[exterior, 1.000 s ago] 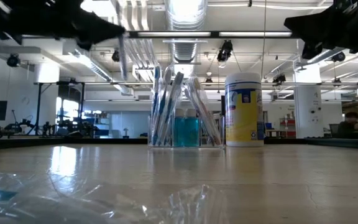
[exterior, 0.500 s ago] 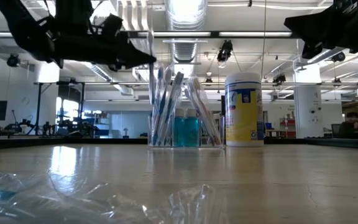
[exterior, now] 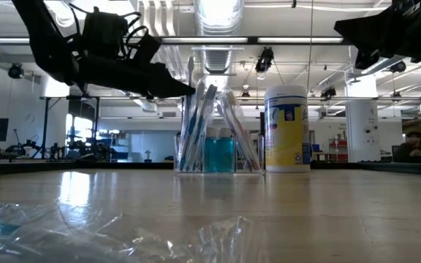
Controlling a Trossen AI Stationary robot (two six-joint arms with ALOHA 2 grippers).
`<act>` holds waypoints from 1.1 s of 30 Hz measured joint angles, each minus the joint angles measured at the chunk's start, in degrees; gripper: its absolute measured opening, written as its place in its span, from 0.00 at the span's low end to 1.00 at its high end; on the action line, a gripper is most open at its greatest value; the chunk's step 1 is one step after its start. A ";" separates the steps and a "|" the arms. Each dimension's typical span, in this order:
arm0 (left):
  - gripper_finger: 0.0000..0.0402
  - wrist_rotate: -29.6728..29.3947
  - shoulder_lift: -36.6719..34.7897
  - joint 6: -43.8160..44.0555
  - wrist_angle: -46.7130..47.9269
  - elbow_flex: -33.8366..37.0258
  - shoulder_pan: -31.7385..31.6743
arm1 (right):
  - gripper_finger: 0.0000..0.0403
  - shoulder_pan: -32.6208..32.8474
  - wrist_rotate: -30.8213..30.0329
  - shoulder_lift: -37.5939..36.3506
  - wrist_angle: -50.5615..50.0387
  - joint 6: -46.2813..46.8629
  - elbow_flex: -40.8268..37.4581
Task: Pick & Place toothbrushing station
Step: Put the blue toothbrush into the transparent organizer
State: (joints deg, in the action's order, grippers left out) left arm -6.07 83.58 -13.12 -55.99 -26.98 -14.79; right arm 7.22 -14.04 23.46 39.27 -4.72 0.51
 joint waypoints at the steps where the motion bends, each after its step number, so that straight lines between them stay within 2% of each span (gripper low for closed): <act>1: 0.06 -0.03 0.53 -0.41 0.02 0.02 0.00 | 0.02 0.00 0.00 0.00 0.00 0.01 0.00; 14: 0.06 0.00 6.36 -3.28 -0.11 0.33 -0.04 | 0.02 0.00 0.00 0.00 -0.01 0.10 0.00; 26: 0.06 0.13 6.77 -2.80 0.90 1.98 -0.54 | 0.02 0.00 0.00 0.00 -0.02 1.13 0.00; 29: 0.10 0.09 6.46 -0.63 1.53 1.98 -0.59 | 0.02 0.00 0.01 0.00 -0.04 1.13 0.00; 33: 0.21 0.15 6.02 0.16 2.90 2.09 -0.59 | 0.02 0.00 0.02 0.00 -0.08 1.13 0.00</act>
State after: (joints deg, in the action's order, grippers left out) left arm -5.91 89.61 -12.96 -53.09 -24.88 -15.38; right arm 7.22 -14.02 23.46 39.18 -3.60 0.51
